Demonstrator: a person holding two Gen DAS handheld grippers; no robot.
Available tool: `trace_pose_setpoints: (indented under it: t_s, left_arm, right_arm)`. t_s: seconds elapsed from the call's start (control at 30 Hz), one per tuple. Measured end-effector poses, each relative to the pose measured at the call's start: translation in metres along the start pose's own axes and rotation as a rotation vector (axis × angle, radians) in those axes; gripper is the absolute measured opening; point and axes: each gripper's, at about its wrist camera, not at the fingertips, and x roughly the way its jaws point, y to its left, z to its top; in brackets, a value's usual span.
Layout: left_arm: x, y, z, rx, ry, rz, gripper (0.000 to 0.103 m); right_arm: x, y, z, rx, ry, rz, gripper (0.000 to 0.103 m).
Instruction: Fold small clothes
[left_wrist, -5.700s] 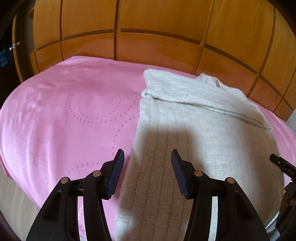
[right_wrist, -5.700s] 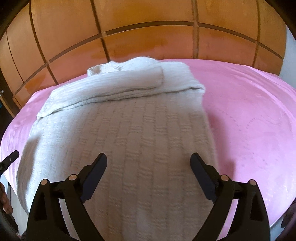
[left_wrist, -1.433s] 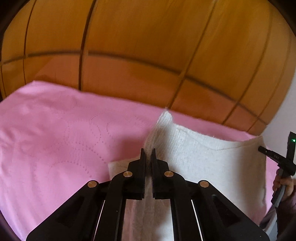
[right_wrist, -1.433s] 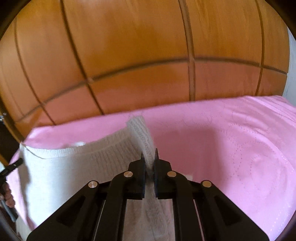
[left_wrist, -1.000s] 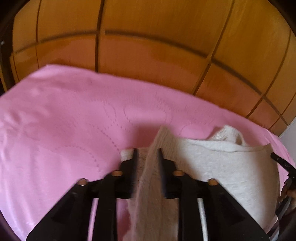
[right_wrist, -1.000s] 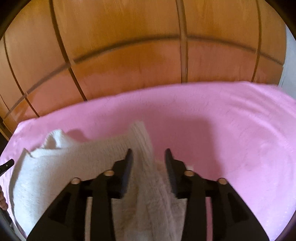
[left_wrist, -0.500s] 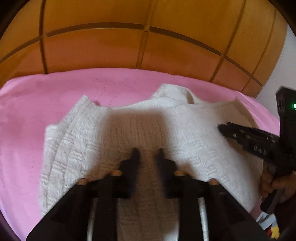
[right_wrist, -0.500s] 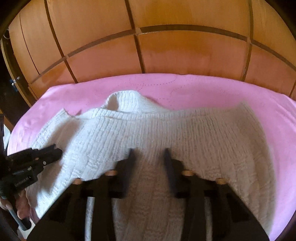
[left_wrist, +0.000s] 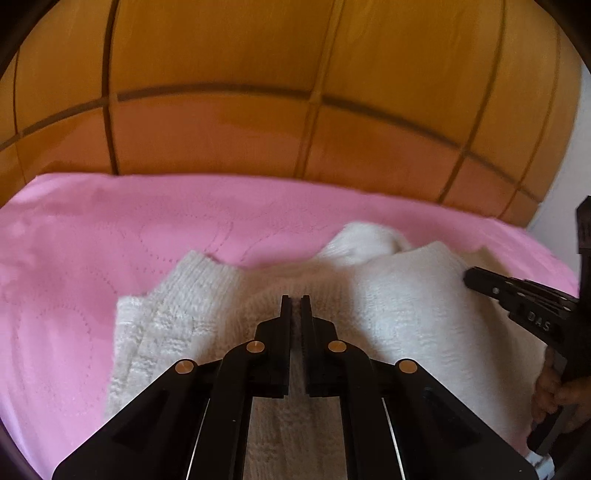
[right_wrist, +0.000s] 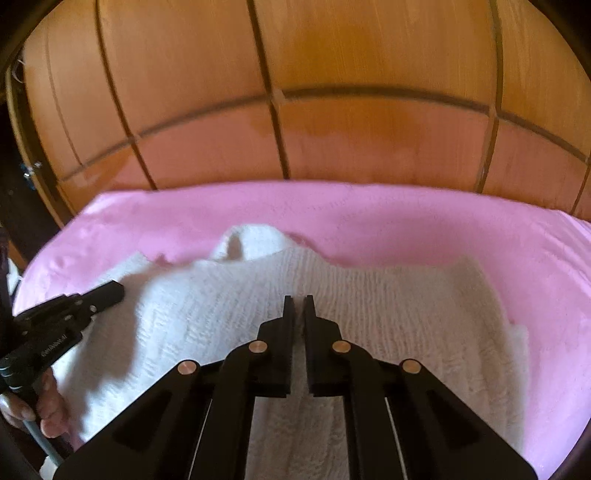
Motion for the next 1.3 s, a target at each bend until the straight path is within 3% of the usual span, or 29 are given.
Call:
trace_pose_setpoints:
  t_s: [0.1,0.23,0.3,0.4,0.53,0.63,0.77,0.9,1.0,1.03,1.13,1.3]
  left_arm:
    - [0.028,0.002,-0.008,0.005,0.083,0.051,0.004]
    - [0.022,-0.006,-0.013,0.058,0.061,0.088,0.004]
    - [0.02,-0.002,-0.011,0.022,0.067,0.07,0.004]
    - [-0.001,0.007,-0.007,-0.046,0.03,0.037,0.015]
    - [-0.034,0.02,-0.019,-0.08,-0.028,0.053,0.015]
    - [-0.052,0.038,-0.042,-0.111,-0.041,0.068,0.015]
    - [-0.052,0.059,-0.072,-0.136,0.008,0.086,0.015]
    - [-0.043,0.061,-0.079,-0.105,0.016,0.123,0.015]
    - [-0.059,0.052,-0.073,-0.107,-0.008,0.144,0.015]
    - [-0.062,0.048,-0.073,-0.101,-0.018,0.134,0.015]
    - [-0.08,0.029,-0.078,-0.078,-0.044,0.055,0.015]
    - [-0.071,-0.007,-0.104,-0.006,0.022,0.013,0.015]
  right_arm:
    - [0.024,-0.003,-0.01,-0.001,0.053,-0.066,0.004]
    - [0.023,-0.001,-0.015,-0.014,0.044,-0.089,0.006]
    - [0.023,-0.008,-0.014,0.027,0.046,-0.061,0.007]
    - [0.003,-0.008,-0.014,0.024,0.002,-0.061,0.034]
    - [-0.037,0.007,-0.023,-0.014,-0.059,0.004,0.048]
    - [-0.057,0.024,-0.041,-0.024,-0.058,0.099,0.05]
    - [-0.062,0.049,-0.071,-0.06,-0.027,0.176,0.05]
    - [-0.042,0.058,-0.101,-0.154,-0.003,0.1,0.053]
    - [-0.053,0.059,-0.099,-0.147,-0.016,0.112,0.056]
    - [-0.061,0.055,-0.097,-0.126,-0.026,0.121,0.061]
    - [-0.08,0.037,-0.098,-0.081,-0.043,0.102,0.063]
    - [-0.1,-0.005,-0.119,-0.005,-0.023,0.011,0.064]
